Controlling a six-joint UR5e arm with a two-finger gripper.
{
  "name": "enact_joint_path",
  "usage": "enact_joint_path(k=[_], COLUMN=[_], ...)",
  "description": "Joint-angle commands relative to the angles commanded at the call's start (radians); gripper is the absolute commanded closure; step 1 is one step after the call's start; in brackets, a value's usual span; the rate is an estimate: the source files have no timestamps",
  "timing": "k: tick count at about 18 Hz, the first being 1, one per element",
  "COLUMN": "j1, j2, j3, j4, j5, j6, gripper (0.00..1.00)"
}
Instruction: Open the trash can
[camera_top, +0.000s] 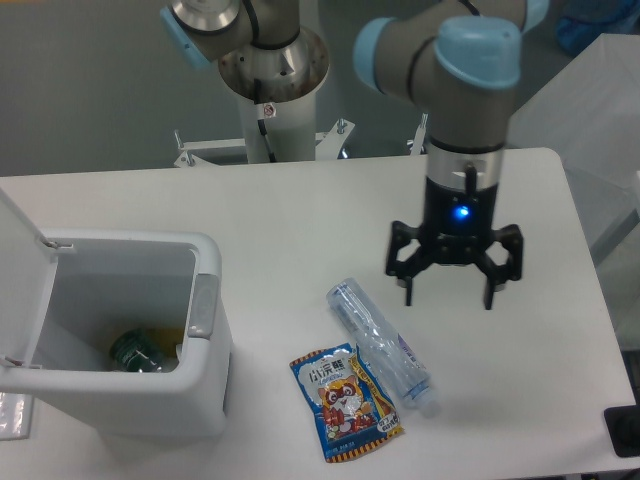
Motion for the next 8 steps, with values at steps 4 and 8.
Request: enact_joint_path(k=[4, 8], j1=[-0.009, -0.02], j2=[-0.025, -0.023], j3=[0.018, 0.005], j4=[-0.086, -0.132], j5=[0.174, 0.234], j6=[0.182, 0.216], gripper=[0.0, 0.0])
